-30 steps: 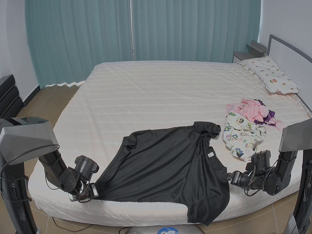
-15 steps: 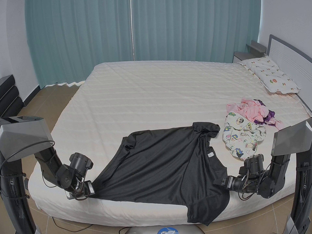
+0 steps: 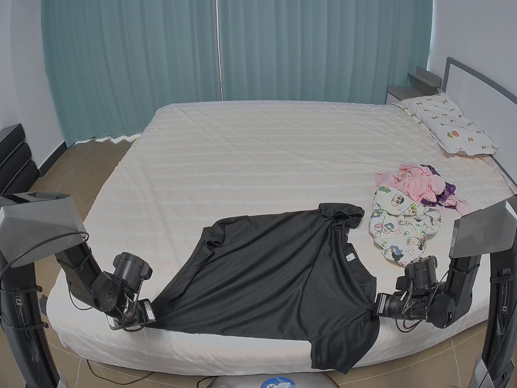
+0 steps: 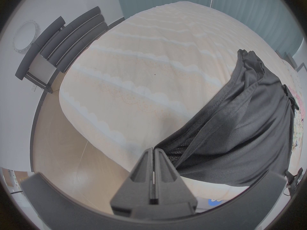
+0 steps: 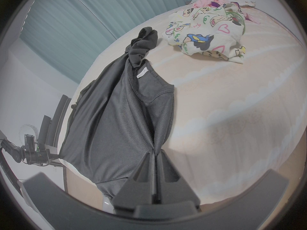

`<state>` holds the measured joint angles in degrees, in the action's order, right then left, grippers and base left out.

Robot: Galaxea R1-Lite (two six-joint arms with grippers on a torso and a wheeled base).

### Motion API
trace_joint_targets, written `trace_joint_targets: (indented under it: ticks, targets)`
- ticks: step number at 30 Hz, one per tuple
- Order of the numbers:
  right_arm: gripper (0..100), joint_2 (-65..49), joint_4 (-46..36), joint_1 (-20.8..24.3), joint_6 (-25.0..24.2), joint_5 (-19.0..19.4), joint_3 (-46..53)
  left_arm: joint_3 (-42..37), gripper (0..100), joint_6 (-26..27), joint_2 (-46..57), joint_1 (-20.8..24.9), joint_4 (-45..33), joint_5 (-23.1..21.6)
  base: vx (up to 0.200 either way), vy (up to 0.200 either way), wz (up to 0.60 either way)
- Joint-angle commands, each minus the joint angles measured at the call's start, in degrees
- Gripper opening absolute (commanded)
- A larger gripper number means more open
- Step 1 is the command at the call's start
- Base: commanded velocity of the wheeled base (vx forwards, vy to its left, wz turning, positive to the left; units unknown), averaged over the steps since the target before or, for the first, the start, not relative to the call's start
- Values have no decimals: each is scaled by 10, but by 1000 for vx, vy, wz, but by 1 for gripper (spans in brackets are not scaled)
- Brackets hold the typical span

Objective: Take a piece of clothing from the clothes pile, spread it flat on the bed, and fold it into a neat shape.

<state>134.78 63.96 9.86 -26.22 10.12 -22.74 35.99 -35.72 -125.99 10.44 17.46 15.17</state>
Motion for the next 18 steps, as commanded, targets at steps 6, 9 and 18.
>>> trace_joint_targets:
  ticks: [6, 9, 18]
  targets:
    - [0, -47, -10, -73, 40, -3, 23, -9, 0, 29, 31, -3, -76, -12, 0, 0, 0]
    - [0, -46, -11, -90, 59, -2, 24, -8, 0, 31, 42, -2, -97, -27, 0, 0, 0]
    - [0, -35, -38, -95, 91, -4, 28, -10, 0, 44, 37, 4, -133, -31, 0, 0, 0]
